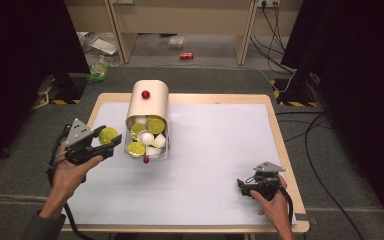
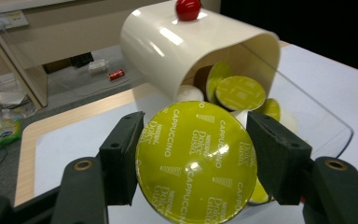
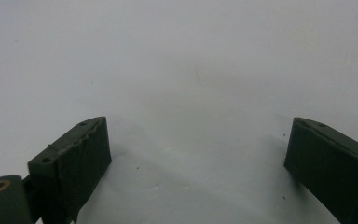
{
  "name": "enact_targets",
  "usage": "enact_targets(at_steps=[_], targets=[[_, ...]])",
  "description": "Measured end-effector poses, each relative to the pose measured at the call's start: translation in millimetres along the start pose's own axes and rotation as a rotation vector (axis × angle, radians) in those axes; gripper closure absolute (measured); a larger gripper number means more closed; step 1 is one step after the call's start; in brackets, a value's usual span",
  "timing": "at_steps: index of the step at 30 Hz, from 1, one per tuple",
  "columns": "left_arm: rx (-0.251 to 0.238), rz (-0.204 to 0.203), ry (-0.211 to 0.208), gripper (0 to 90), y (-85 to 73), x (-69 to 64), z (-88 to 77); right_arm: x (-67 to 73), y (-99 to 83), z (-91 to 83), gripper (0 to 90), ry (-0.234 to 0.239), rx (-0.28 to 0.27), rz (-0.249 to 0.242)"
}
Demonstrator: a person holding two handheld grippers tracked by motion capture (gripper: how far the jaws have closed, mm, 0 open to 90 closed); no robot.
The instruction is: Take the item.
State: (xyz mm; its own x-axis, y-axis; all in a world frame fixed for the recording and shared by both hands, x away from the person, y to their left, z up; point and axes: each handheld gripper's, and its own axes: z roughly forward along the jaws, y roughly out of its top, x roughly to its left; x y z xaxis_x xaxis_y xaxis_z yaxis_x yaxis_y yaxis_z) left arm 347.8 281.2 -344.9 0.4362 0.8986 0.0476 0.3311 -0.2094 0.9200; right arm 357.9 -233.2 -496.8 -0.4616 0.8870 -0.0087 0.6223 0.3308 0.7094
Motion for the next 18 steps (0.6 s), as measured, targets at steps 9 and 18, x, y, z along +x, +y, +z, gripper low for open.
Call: enact_targets(at_steps=[9,18], targets=[[0.018,-0.033,0.04,38.6,-17.9,16.7,-2.8,0.1,0.0,0.0,6.9,0.0,0.0,0.0],[0.038,-0.091,0.05,38.6,-45.3,24.7,2.7,0.1,0.0,0.1,6.9,-0.001,-0.001,-0.001]])
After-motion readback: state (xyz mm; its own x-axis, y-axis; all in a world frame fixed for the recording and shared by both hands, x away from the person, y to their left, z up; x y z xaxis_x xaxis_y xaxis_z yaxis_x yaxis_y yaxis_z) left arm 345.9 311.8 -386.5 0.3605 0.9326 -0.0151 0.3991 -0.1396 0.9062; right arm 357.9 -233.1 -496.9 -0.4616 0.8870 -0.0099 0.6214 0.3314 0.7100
